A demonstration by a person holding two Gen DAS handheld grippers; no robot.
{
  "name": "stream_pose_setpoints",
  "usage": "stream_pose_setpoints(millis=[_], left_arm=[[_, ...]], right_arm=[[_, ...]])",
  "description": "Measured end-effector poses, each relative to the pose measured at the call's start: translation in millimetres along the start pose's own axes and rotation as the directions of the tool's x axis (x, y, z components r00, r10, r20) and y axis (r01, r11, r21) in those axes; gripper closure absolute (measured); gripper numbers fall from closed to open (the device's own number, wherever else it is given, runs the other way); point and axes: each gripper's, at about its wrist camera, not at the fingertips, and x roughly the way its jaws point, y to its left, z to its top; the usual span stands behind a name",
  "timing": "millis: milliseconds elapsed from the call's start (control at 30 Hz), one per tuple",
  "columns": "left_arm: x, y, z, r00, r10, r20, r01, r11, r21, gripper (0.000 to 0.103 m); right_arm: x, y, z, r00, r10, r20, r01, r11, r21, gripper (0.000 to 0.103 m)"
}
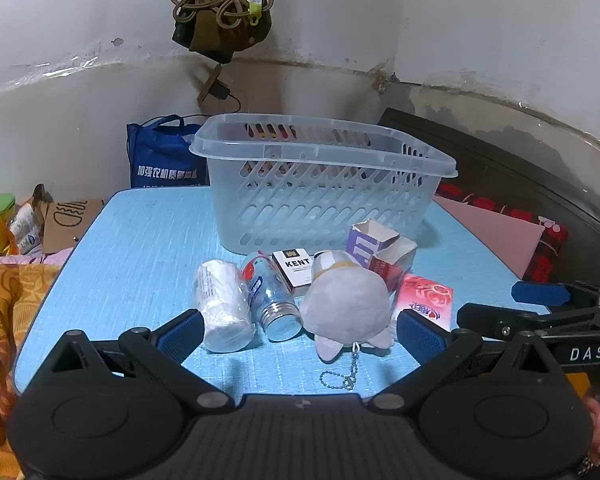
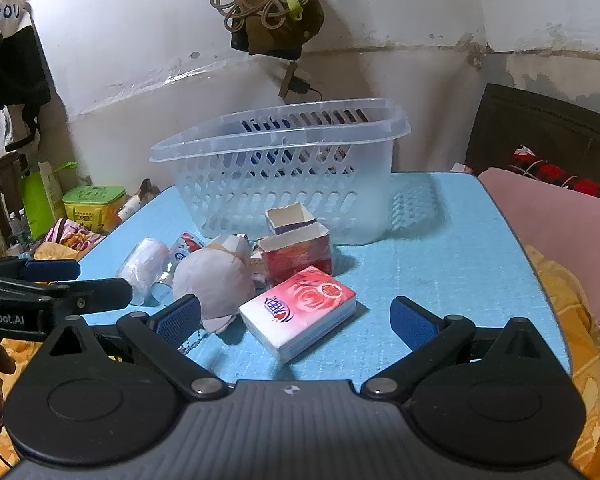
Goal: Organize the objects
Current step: 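Move the left tool onto the basket wall while the right tool approaches the pink tissue pack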
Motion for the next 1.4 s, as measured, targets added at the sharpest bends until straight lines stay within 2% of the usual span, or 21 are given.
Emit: stream_pose_setpoints(millis=[1400], left_arm=[[-4.8, 6.0, 0.3, 0.999, 0.012, 0.045, -0.011, 1.0, -0.015, 0.0]], right_arm=[[3.0, 4.1, -2.4, 1.0, 0.006, -0.014, -0.006, 1.0, 0.005, 0.0]])
